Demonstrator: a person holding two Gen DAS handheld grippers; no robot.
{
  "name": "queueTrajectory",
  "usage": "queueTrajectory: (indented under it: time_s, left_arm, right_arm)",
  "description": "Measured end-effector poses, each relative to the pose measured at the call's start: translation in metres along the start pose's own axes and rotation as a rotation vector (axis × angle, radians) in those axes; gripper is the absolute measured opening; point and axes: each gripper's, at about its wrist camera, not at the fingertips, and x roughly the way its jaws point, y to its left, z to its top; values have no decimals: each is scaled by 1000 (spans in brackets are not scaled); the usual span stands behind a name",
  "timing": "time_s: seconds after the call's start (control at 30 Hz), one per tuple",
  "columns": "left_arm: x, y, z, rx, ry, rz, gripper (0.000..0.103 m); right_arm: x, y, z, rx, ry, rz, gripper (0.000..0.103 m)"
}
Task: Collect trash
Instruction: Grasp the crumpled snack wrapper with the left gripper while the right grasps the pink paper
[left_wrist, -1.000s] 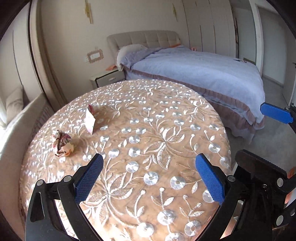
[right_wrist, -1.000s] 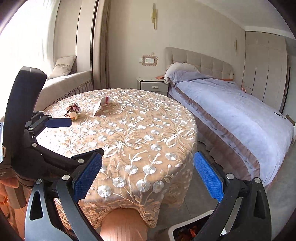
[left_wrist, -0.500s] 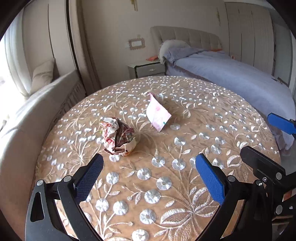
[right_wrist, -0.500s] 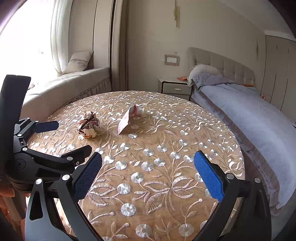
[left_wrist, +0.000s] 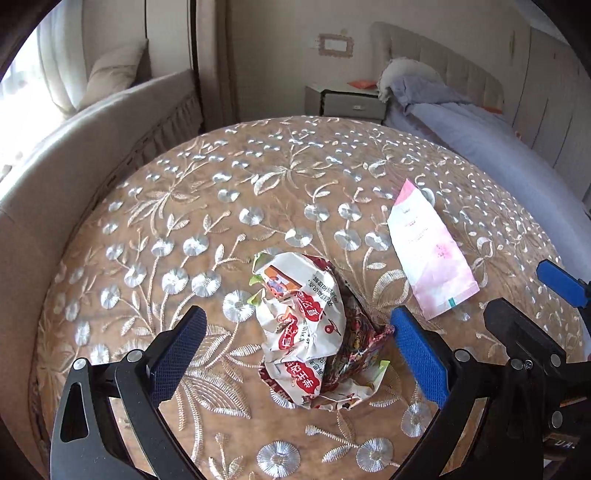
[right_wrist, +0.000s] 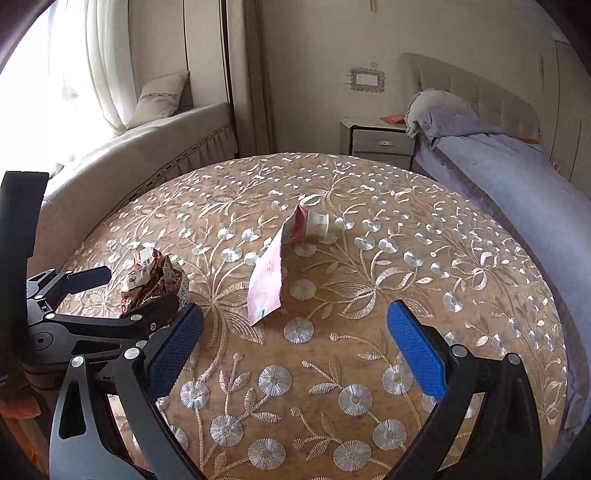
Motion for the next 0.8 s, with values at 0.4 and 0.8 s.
queueTrajectory:
  time_s: [0.4,0.8]
  left_arm:
    - [42,19,13,7,55,11,97]
    - [32,-7,7,171,24,-53,52]
  right_arm:
    - [72,-3,22,38,98,104,84]
    - [90,17,21,18,163,181,9]
